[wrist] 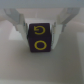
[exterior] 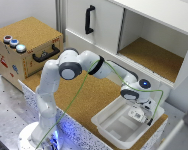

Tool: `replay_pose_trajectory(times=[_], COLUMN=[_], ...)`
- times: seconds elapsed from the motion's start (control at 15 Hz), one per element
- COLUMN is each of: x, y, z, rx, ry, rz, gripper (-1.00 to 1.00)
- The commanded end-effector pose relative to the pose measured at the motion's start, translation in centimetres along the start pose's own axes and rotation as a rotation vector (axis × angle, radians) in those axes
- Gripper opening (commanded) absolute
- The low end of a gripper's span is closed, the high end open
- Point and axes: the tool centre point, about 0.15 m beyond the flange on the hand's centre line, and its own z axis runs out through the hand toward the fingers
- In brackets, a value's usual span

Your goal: Go towards the purple block and pick it up

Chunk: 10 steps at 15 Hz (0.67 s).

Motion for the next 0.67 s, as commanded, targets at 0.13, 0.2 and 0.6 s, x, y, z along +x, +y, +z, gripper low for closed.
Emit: replay_pose_trajectory(times=[0.13, 0.2, 0.6], x=[1.1, 1.1, 3.0], y=[0.5, 0.1, -5.3], z=[-0.1, -0.5, -6.0], rx=[0.045, 0.04, 0.005], ry=[-0.033, -0.026, 0.065], rz=[-0.009, -0.01, 0.04], gripper=[-1.0, -1.0, -1.0])
